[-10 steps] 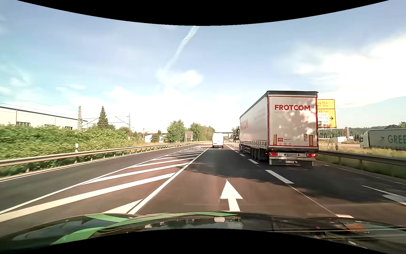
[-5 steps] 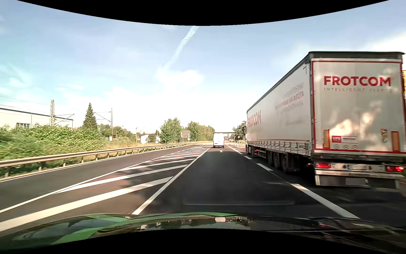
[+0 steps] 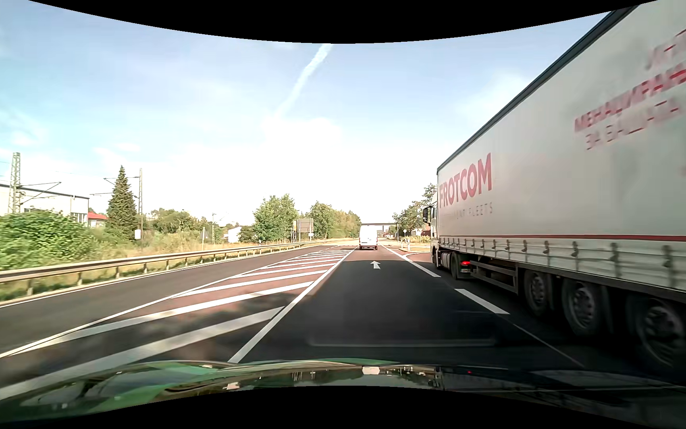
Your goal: Follow the waypoints while adhering to traffic rules and regulations
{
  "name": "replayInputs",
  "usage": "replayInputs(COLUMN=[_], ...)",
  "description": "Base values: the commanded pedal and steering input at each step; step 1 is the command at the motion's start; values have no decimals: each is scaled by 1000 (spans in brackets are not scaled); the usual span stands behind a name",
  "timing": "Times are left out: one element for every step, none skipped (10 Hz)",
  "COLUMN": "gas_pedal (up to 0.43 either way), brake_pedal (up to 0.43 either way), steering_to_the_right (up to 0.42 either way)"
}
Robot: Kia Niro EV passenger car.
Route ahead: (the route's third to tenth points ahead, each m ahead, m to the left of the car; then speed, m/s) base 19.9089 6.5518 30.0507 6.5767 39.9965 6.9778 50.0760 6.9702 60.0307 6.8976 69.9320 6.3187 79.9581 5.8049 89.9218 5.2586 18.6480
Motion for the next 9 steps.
replayInputs(gas_pedal=[248,260,268,280,280,280,287,287,287], brake_pedal=[0,0,0,0,0,0,0,0,0], steering_to_the_right=[7,6,4,4,4,4,3,3,3])
